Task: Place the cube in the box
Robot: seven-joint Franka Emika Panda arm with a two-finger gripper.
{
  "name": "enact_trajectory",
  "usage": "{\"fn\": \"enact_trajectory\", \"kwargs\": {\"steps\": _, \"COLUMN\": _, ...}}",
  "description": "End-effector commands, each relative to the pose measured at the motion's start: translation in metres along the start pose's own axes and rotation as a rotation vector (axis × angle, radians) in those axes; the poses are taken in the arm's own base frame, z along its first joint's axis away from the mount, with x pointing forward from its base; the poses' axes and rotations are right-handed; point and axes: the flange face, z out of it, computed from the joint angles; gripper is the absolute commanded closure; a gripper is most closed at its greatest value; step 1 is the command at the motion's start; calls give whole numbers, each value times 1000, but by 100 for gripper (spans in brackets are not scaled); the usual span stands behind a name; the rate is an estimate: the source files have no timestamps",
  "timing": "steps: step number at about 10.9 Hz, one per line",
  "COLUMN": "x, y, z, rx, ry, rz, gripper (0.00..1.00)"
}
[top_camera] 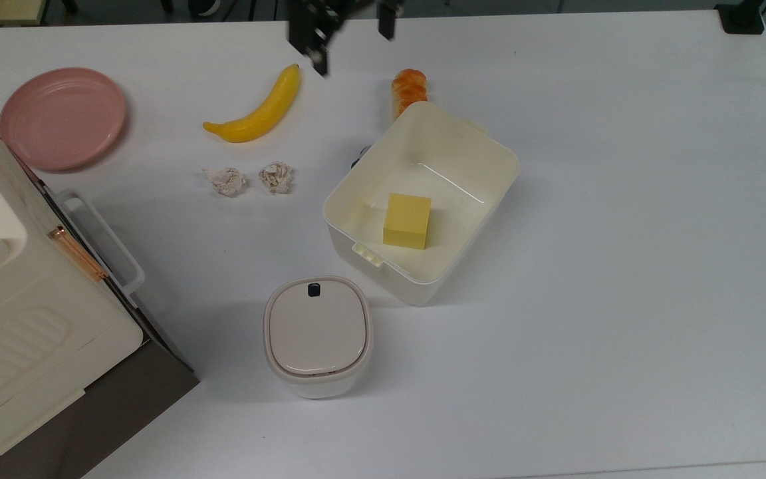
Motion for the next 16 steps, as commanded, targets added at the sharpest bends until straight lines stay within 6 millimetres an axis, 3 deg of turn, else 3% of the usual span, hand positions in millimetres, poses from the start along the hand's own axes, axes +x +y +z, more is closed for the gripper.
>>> {"fn": "enact_trajectory", "kwargs": {"steps": 1, "x": -41, "y": 18, "z": -12, "rx": 29, "ry": -80, "rz": 368, "gripper": 0}}
{"fn": "enact_trajectory", "kwargs": {"steps": 3, "x": -65, "y": 39, "z": -16, "rx": 69, "ry": -84, "rz": 604, "gripper": 0}}
{"fn": "enact_trajectory", "kwargs": {"steps": 5, "x": -79, "y": 46, "z": -28, "rx": 71, "ry": -53, "rz": 818, "gripper": 0}}
{"fn": "enact_trajectory", "kwargs": {"steps": 8, "x": -98, "y": 63, "z": -36, "rx": 65, "ry": -38, "rz": 893, "gripper": 0}}
{"fn": "enact_trajectory", "kwargs": {"steps": 16, "x": -76, "y": 46, "z": -20, "rx": 155, "ry": -5, "rz": 844, "gripper": 0}}
